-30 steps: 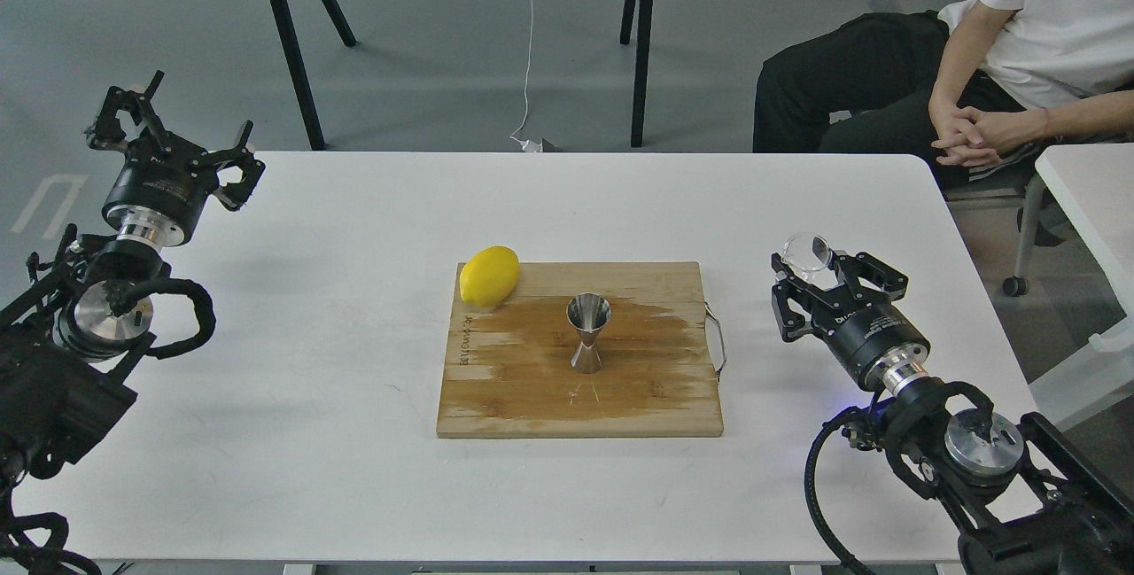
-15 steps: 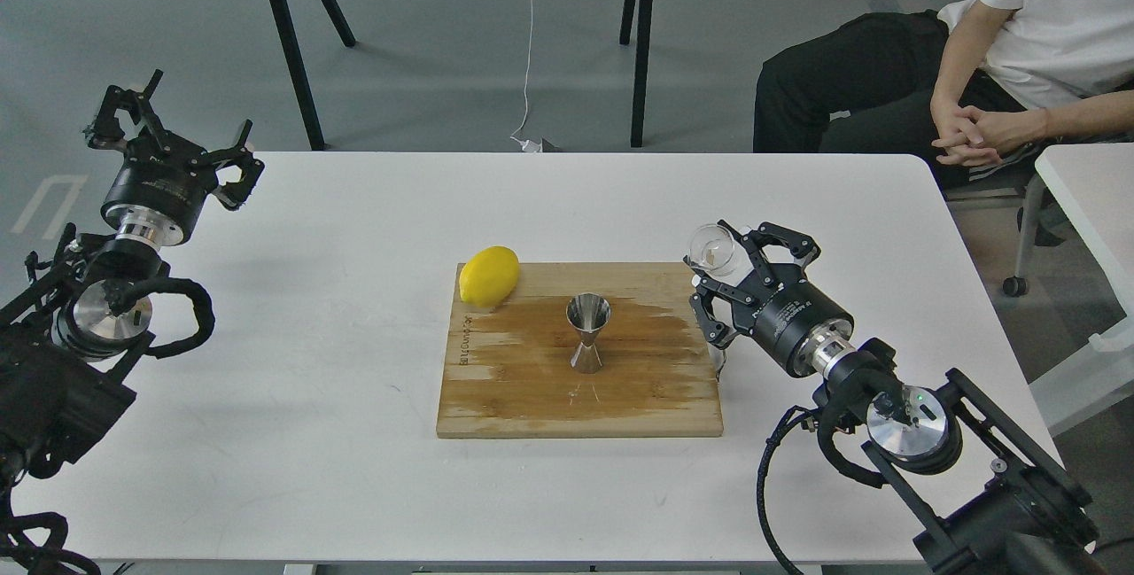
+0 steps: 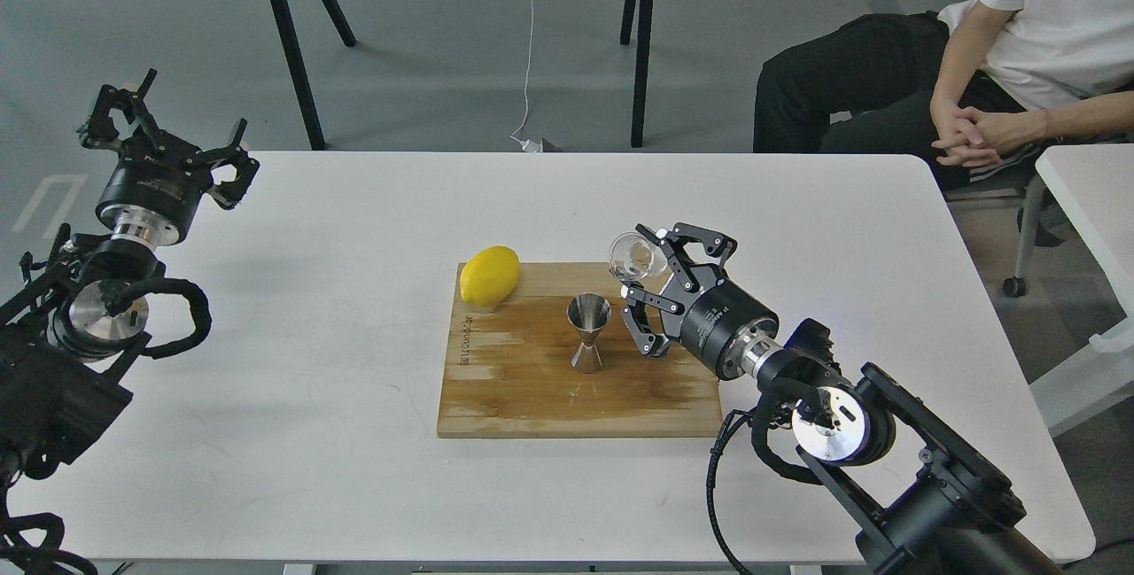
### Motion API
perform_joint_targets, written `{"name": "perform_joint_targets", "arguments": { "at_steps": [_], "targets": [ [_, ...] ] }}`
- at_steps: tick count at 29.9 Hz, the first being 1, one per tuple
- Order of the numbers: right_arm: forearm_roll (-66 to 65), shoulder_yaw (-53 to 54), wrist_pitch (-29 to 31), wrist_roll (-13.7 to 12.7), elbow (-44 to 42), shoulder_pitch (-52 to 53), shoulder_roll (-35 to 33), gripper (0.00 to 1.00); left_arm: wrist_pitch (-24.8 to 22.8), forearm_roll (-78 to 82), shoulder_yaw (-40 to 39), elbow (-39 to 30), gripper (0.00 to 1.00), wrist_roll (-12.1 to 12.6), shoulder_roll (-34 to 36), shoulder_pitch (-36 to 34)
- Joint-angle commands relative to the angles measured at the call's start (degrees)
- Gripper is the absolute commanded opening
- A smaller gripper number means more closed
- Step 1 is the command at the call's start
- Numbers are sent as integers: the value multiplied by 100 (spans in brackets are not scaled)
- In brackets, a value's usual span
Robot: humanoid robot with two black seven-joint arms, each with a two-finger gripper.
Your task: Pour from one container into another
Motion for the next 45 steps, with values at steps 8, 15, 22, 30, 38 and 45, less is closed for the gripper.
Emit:
{"name": "perform_joint_targets", "arguments": {
  "at_steps": [8,15,22,30,38,45],
  "targets": [
    [-844,-280,-4,11,11,43,2,39,0,0,-3,9,100,0,10,1],
    [-968,-360,-22,28,19,61,2,38,0,0,-3,9,100,0,10,1],
    [-1302,-517,-329,28,37,157,46,37,0,-9,-3,0,100,-9,10,10],
    [-1688,-632,-356,28,28,236,72,37,0,-17,-11,9,100,-9,10,10],
    [-1987,-632,-356,28,37,263,46,37,0,-26,-11,0,100,-9,19,10],
    [-2250,-852,-391,37,37,254,46,37,0,-26,-11,0,100,-9,10,10]
  ]
}}
